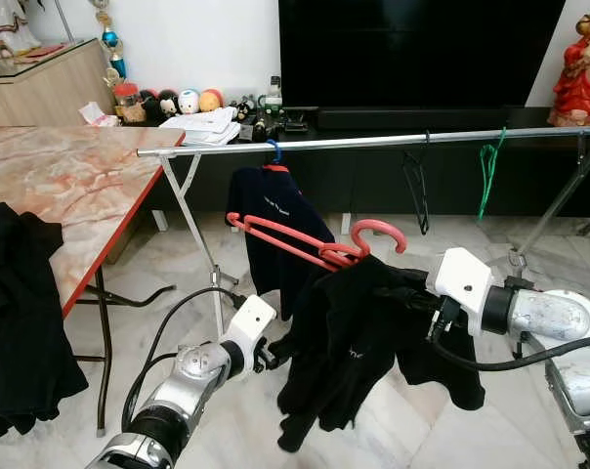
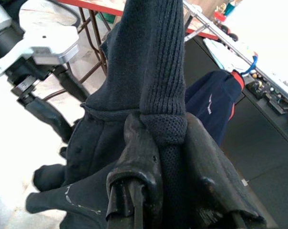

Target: Hang hanger

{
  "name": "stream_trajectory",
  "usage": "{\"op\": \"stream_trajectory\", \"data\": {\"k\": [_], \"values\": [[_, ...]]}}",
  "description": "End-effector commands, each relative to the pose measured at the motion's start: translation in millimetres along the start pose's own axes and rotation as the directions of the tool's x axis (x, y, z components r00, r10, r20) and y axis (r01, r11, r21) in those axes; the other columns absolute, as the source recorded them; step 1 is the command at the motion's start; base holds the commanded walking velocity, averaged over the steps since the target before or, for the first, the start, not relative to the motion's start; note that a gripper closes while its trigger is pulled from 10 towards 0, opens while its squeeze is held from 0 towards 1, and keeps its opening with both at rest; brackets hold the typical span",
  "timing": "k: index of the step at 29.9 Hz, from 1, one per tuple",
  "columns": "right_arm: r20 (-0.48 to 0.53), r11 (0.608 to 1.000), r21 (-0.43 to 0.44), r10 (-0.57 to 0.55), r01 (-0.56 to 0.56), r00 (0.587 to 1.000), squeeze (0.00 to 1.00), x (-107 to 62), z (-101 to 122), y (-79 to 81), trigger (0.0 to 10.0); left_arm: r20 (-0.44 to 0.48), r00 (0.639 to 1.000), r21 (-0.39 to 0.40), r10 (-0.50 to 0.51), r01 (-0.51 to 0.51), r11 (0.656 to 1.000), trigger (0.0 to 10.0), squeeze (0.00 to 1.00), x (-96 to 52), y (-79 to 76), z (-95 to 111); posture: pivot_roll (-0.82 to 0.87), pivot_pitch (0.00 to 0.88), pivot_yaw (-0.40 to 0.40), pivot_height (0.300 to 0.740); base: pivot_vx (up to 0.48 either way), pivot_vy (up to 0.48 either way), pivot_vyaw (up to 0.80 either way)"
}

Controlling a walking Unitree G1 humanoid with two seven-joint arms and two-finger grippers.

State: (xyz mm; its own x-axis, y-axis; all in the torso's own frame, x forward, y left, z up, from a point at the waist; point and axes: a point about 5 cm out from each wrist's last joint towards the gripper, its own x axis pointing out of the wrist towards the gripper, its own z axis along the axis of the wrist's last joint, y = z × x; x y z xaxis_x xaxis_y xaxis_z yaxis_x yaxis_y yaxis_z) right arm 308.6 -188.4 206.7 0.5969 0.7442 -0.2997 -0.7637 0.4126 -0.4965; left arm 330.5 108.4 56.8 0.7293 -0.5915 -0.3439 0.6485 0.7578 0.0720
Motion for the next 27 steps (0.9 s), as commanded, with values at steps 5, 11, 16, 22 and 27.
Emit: {"op": "stream_trajectory", "data": {"k": [5,11,16,22,27], "values": [[0.089,0.998,-0.055,0.003,0.001,0.996,0.00,-2.1,28.0,-0.3,0.0,0.011,0.999,0.009,0.035,-0.035,0.999,10.0,0.00,3.2,3.6,4.6,-0.14,0.000,0.063,0.740,0.000,0.000,0.00],[0.124,0.998,-0.056,0.046,-0.040,0.991,0.00,-1.6,37.5,6.6,0.0,0.026,0.999,0.006,0.028,-0.029,1.000,10.0,0.00,7.0,1.4,8.3,-0.15,0.000,0.061,0.740,0.000,0.000,0.00],[0.125,0.998,-0.056,0.043,-0.037,0.991,0.00,-2.9,39.1,6.4,0.0,0.037,0.999,-0.002,0.019,-0.019,1.000,4.4,0.00,8.3,0.5,10.3,-0.15,0.000,0.061,0.740,0.000,0.000,0.00],[0.102,0.998,-0.058,0.018,-0.012,0.995,0.00,-4.2,37.1,1.1,0.0,0.035,0.999,-0.009,0.003,-0.003,1.000,0.0,0.00,7.9,0.6,9.2,-0.15,0.001,0.060,0.740,0.000,0.000,0.00],[0.105,0.998,-0.057,0.003,0.003,0.995,0.00,-4.1,37.6,-2.6,0.0,0.029,0.999,-0.012,-0.012,0.012,1.000,0.0,0.00,7.0,-0.3,6.8,-0.15,0.001,0.061,0.740,0.000,0.000,0.00]]}}
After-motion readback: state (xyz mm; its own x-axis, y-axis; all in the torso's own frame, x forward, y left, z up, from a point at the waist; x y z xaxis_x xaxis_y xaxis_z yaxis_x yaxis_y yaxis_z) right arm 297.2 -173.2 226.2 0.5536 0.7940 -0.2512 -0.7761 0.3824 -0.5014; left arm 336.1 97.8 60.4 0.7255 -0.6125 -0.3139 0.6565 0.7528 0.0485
